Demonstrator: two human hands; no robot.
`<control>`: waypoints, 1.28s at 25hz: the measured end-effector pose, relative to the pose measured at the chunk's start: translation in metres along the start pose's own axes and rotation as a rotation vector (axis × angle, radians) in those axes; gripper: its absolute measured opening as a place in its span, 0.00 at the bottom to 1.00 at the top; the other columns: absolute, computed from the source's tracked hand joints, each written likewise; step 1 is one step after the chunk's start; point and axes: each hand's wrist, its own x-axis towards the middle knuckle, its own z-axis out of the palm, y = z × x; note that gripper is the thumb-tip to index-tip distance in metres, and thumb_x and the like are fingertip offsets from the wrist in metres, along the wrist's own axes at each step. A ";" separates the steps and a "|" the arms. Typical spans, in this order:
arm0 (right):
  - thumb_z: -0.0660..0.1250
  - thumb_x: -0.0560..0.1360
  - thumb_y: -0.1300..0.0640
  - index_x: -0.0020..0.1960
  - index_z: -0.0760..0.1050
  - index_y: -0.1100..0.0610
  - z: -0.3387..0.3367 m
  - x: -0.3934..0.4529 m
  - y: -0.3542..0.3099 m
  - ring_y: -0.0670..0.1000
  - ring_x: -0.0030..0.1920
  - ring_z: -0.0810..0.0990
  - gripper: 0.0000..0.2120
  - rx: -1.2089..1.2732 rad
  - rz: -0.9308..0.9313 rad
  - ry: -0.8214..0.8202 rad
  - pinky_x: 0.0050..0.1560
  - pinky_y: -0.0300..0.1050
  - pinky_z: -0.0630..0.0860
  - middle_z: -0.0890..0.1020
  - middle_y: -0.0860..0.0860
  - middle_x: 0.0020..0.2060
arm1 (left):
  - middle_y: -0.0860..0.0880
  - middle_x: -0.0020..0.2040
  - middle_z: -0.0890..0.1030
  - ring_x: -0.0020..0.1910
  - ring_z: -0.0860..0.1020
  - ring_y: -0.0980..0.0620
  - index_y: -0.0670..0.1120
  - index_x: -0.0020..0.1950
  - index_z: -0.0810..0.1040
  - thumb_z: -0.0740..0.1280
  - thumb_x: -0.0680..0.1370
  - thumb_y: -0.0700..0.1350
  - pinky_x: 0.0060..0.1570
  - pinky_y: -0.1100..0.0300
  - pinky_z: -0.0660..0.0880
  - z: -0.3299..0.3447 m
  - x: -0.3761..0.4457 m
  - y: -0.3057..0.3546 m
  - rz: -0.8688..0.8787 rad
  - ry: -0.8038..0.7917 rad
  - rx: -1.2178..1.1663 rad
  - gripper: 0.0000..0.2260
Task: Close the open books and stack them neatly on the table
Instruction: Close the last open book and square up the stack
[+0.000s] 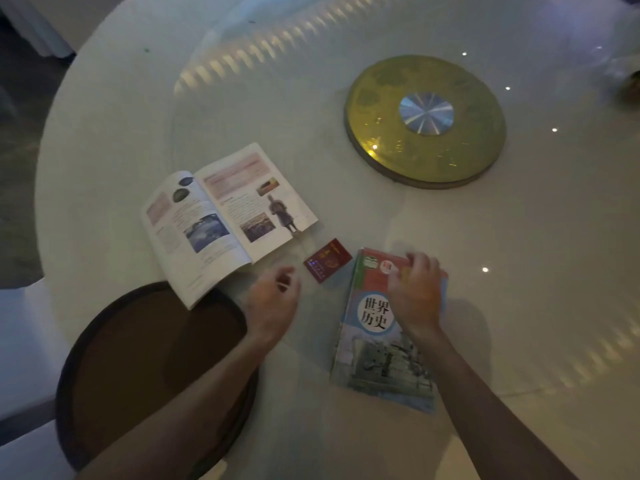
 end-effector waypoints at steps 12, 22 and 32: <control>0.71 0.72 0.49 0.66 0.76 0.63 0.152 0.094 -0.144 0.65 0.64 0.77 0.27 -0.221 -0.163 -0.421 0.63 0.55 0.75 0.78 0.64 0.63 | 0.38 0.72 0.66 0.69 0.72 0.36 0.42 0.77 0.62 0.74 0.74 0.55 0.67 0.43 0.73 -0.113 0.096 -0.093 -0.621 0.239 -0.181 0.38; 0.74 0.64 0.49 0.58 0.81 0.58 0.162 0.054 -0.136 0.58 0.49 0.85 0.24 -0.025 0.201 -0.530 0.46 0.50 0.80 0.86 0.56 0.49 | 0.49 0.59 0.82 0.53 0.82 0.49 0.42 0.61 0.77 0.78 0.73 0.48 0.42 0.59 0.80 -0.140 0.115 -0.104 -0.568 0.112 -0.510 0.21; 0.60 0.85 0.52 0.71 0.73 0.49 0.112 -0.026 -0.145 0.56 0.51 0.86 0.16 0.622 0.149 -0.773 0.38 0.50 0.83 0.84 0.56 0.58 | 0.51 0.61 0.79 0.58 0.79 0.49 0.48 0.70 0.79 0.57 0.81 0.64 0.62 0.49 0.75 -0.143 0.077 -0.023 -0.145 -0.342 -0.416 0.27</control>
